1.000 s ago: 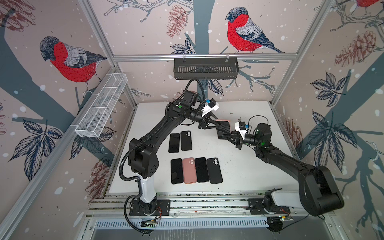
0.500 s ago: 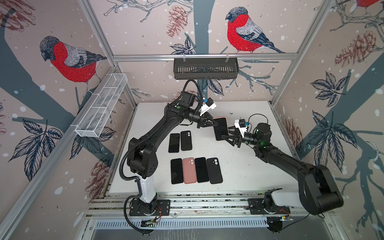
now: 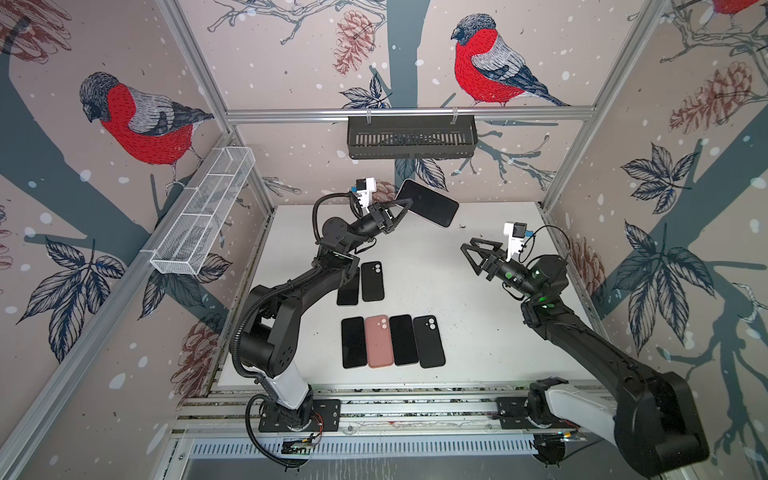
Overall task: Take the phone out of the phone case
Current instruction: 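Open the right gripper and draw it back while the left gripper holds the phone, then move the open right gripper toward the bottom edge of the pink-cased phone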
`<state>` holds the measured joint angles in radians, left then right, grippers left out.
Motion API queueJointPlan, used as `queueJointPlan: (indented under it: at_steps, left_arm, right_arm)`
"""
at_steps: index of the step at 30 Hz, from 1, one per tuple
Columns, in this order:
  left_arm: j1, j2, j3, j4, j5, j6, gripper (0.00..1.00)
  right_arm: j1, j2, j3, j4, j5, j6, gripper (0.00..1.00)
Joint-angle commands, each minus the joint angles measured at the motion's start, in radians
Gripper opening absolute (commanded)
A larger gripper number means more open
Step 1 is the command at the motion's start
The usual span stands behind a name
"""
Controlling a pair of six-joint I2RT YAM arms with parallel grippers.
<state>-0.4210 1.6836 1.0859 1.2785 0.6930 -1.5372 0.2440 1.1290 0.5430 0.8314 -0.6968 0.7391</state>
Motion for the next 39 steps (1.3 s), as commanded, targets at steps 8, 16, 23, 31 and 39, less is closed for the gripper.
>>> queueJointPlan:
  at_steps: [8, 16, 23, 31, 39]
  left_arm:
    - [-0.058, 0.002, -0.034, 0.189, -0.127, -0.181, 0.0]
    - [-0.064, -0.013, -0.068, 0.153, -0.134, -0.166, 0.0]
    - [-0.064, -0.037, -0.079, 0.1, -0.13, -0.137, 0.0]
    - [-0.064, -0.053, -0.083, 0.078, -0.134, -0.121, 0.0]
    - [-0.065, -0.054, -0.083, 0.07, -0.139, -0.115, 0.0]
  right_arm:
    - [0.031, 0.029, -0.005, 0.279, -0.045, 0.246, 0.83]
    - [0.087, 0.051, 0.036, 0.346, -0.052, 0.291, 0.82]
    - [0.107, 0.079, 0.072, 0.328, -0.035, 0.3, 0.81]
    - [0.127, 0.108, 0.092, 0.373, -0.04, 0.335, 0.75]
    - [0.142, 0.114, 0.109, 0.383, -0.046, 0.346, 0.73]
